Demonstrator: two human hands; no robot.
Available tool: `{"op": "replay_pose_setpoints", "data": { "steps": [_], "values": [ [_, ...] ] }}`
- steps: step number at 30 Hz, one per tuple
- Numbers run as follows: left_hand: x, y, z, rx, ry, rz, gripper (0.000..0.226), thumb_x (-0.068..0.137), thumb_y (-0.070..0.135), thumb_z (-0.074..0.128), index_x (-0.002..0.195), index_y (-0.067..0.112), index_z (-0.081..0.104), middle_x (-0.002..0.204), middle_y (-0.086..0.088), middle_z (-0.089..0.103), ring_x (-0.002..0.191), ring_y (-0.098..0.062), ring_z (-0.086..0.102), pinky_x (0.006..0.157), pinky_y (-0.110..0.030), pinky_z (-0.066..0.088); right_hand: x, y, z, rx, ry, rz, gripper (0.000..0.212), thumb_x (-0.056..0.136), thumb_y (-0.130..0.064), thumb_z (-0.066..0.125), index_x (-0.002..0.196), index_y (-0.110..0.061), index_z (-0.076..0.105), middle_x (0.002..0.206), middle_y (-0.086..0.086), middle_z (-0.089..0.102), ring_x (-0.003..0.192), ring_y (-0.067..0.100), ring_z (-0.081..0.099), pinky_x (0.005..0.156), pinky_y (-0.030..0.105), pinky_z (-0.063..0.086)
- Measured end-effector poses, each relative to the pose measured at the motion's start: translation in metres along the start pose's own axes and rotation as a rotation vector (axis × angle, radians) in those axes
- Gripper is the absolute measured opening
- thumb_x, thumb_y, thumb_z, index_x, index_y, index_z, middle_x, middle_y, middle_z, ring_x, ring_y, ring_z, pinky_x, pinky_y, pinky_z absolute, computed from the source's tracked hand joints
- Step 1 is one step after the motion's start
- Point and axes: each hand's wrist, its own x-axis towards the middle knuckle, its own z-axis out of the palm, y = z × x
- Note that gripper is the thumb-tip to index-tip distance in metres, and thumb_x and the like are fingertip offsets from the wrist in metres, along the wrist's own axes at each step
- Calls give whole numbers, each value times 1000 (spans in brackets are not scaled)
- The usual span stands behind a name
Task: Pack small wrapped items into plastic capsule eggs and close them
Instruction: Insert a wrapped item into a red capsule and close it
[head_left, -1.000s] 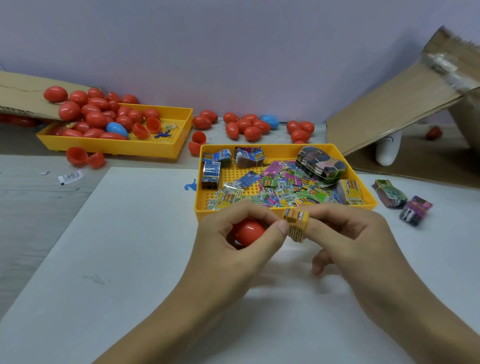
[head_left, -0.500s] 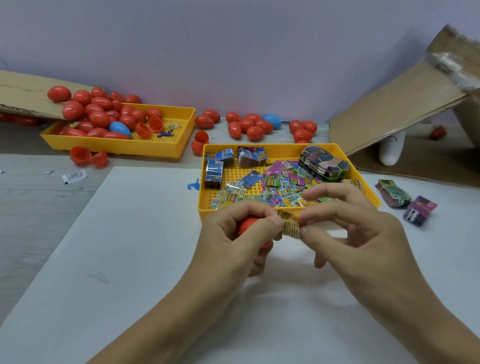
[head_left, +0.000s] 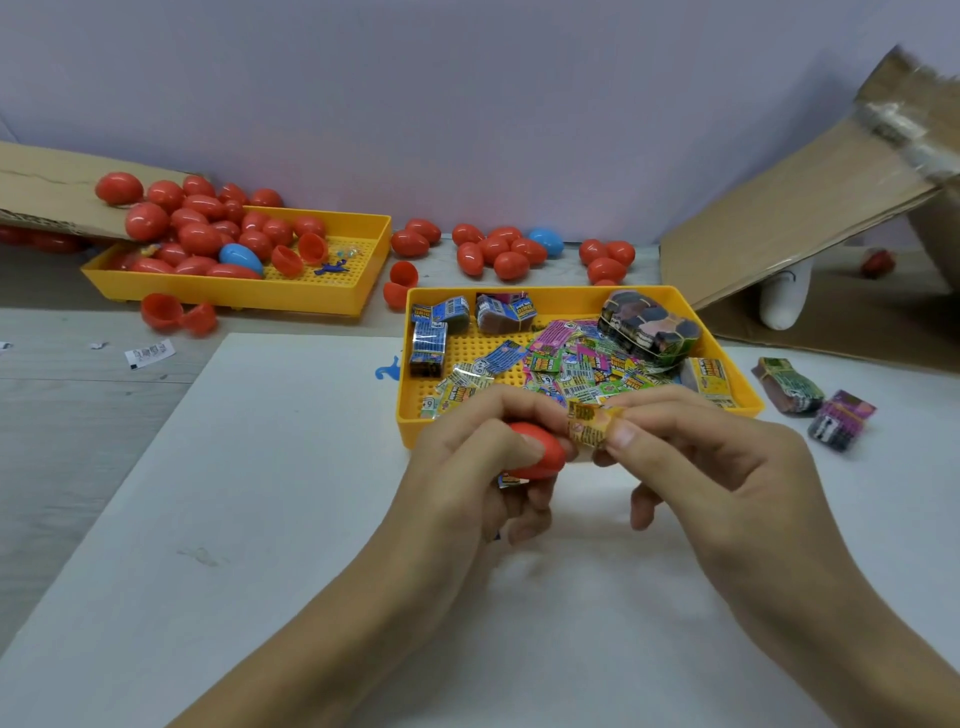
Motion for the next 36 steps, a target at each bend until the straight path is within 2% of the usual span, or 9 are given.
{"op": "replay_pose_setpoints", "data": {
  "steps": [4,7,11,16,20,24,26,31,36],
  "values": [
    [-1,-4,1,72,13,62,19,62,27,67,77,17,70,65,-7,50,52,-16,42,44,-22,36,0,-1,0,30,31,0,13,77,-19,65,82,-22,77,91,-5,71,68,10,65,50,22,52],
    [-2,-4,1,78,7,64,15,64,28,66,76,20,69,64,-8,47,53,-17,39,44,-23,33,0,-1,-2,16,-5,-17,13,78,-18,66,82,-20,78,98,-3,73,83,13,68,58,26,55],
    [-4,-4,2,155,-12,96,12,68,34,68,74,23,67,66,7,55,53,-7,48,47,-16,40,-2,-1,-3,17,-52,-7,28,73,-35,63,80,-13,79,101,-1,72,89,16,68,61,27,56],
    [-4,-6,2,237,29,159,7,71,35,64,69,28,66,67,8,55,53,-6,47,47,-16,39,-2,1,-1,30,-24,10,12,74,-12,65,75,-13,77,95,-3,72,82,11,67,58,27,55],
    [-4,-7,2,311,69,201,6,72,37,62,68,33,65,63,15,54,52,-5,47,47,-16,38,-3,-1,-2,36,-51,18,8,69,-17,70,73,-16,76,96,-5,71,80,12,67,59,25,55],
    [-5,-7,2,366,101,226,8,72,37,61,69,31,64,62,14,53,53,-6,46,48,-18,37,-3,-6,1,15,-18,5,14,75,-35,76,69,-23,78,93,-6,72,80,8,67,57,25,54],
    [-5,-8,2,362,99,226,8,73,36,61,69,29,63,62,14,52,52,-7,45,47,-18,37,-2,-5,2,-15,24,8,13,76,-34,82,69,-24,79,90,-7,72,80,8,67,56,30,54],
    [-3,-7,2,175,70,102,15,75,33,70,79,24,59,62,10,55,51,-8,45,45,-15,38,-1,-6,1,6,29,-6,10,74,-30,77,69,-21,78,91,-7,71,81,6,67,57,18,53],
    [0,-6,1,104,84,148,14,80,33,72,87,22,65,73,0,56,55,-13,41,46,-21,36,-1,-4,0,2,34,18,11,75,-25,81,69,-16,78,96,-6,70,87,6,67,60,20,55]
  ]
}}
